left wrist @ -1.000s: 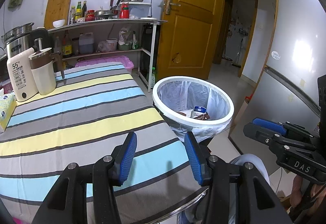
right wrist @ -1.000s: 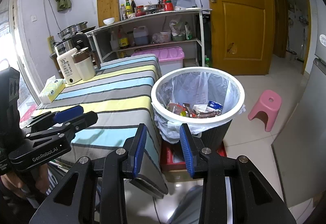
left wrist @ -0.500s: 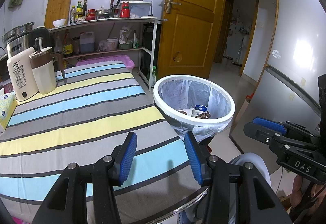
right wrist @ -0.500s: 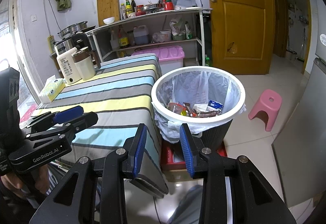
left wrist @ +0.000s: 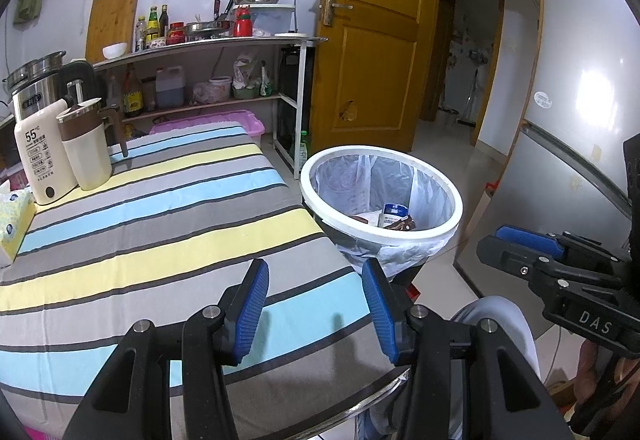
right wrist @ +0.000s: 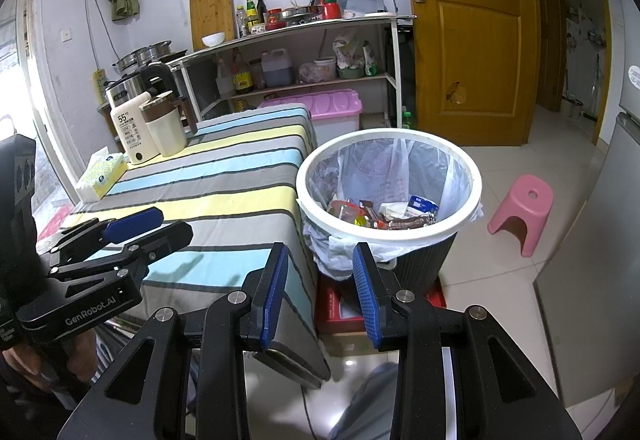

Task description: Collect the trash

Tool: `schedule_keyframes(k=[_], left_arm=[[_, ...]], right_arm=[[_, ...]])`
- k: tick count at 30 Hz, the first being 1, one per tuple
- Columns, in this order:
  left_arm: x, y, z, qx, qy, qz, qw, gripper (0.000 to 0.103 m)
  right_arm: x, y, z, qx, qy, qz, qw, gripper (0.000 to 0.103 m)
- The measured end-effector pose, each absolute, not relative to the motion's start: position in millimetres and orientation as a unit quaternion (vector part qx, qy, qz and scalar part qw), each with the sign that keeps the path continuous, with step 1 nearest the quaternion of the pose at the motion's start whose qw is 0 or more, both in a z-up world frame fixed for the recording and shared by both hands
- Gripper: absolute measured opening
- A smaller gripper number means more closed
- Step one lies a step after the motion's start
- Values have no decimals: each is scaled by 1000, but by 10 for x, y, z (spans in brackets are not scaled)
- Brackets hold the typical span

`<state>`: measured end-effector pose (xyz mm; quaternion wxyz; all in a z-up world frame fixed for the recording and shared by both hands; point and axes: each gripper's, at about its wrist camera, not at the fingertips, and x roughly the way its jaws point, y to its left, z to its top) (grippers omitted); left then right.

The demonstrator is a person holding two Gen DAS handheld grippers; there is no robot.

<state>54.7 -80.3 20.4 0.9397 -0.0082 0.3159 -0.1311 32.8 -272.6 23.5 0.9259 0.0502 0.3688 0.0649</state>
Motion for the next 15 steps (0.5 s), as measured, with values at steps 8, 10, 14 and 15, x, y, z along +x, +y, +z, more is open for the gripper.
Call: schedule_keyframes(k=[8, 10, 14, 15], left_arm=[[552, -825, 204, -6, 318, -131, 939, 48], [546, -812, 203, -7, 319, -131, 939, 48], [554, -817, 202, -5, 319, -131, 939, 48], [554, -816, 201, -5, 319, -131, 939, 48]], right_arm=[[329, -2726, 235, 50, 369, 65, 926, 35], [328, -2725, 237, 50, 369, 65, 926, 35], [329, -2724, 238, 51, 369, 65, 926, 35], [331, -2724, 237, 50, 369, 65, 926, 35]])
